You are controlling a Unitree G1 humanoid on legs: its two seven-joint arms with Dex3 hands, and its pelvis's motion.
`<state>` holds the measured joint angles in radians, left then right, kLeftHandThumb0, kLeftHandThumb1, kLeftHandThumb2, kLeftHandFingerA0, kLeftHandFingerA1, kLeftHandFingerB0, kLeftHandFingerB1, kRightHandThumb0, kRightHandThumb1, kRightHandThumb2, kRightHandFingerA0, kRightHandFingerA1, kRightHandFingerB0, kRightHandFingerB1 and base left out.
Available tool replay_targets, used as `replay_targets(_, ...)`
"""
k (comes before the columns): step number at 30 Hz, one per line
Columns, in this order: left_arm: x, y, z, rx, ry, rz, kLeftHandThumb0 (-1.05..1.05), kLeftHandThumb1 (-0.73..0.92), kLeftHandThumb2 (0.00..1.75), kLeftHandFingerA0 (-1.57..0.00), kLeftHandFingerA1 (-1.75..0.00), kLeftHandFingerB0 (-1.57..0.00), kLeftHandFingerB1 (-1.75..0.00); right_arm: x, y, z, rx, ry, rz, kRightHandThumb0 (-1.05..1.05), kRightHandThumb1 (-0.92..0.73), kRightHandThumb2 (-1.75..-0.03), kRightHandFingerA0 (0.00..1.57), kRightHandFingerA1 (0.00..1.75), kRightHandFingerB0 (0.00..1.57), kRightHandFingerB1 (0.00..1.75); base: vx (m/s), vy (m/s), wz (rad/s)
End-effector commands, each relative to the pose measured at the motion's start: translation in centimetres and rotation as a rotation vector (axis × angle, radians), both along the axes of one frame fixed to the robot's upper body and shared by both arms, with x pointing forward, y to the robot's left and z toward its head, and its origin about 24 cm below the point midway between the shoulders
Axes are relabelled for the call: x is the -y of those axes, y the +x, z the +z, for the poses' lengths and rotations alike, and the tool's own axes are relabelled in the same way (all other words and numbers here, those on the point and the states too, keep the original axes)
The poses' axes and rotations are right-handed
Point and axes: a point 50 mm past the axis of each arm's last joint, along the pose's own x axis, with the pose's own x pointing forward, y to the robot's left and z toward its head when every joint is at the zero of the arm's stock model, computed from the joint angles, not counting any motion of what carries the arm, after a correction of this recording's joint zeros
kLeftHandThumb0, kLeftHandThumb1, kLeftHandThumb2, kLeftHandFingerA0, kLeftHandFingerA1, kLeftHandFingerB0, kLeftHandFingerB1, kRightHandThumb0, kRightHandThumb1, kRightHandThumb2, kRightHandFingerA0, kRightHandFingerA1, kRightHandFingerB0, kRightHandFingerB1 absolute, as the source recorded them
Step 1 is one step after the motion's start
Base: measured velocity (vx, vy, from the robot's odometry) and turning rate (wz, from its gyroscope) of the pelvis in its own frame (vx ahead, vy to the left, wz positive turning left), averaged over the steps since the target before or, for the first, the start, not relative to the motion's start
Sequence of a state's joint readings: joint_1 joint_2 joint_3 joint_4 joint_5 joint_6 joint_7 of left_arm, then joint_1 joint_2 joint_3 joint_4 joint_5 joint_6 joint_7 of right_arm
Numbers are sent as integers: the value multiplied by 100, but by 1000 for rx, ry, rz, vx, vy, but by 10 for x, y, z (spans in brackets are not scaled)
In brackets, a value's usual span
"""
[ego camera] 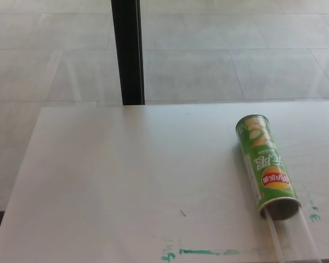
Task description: Use the right hand as a fist to push the chips tray inside its container kept in the middle of the desk
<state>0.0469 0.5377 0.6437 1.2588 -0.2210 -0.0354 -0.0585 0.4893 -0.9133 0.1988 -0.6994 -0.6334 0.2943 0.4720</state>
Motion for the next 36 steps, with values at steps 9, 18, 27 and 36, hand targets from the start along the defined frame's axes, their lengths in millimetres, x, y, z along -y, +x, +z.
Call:
replay_targets(9, -8, -3, 8, 8, 8, 40, -69, 92, 68, -53, -60, -43, -49, -3, 22, 2, 190, -196, -37, -66, -77, -63, 85, 81, 58, 44, 0, 0, 0)
replay_targets(18, -7, -6, 7, -12, 15, 14, -72, 92, 70, -52, -62, -45, -51, 7, 31, 8, 224, -272, -57, -66, -76, -63, 89, 79, 58, 44, 0, 0, 0)
replay_targets(27, -7, -8, 7, 10, 2, 29, -70, 92, 72, -51, -61, -42, -50, 12, 38, 10, 259, -277, -92, -66, -76, -63, 89, 94, 55, 44, 0, 0, 0)
replay_targets(36, -7, -11, 6, 12, -1, 38, -72, 92, 69, -50, -61, -40, -48, 1, 44, 6, 295, -224, -58, -68, -78, -63, 87, 112, 49, 41, 0, 0, 0)
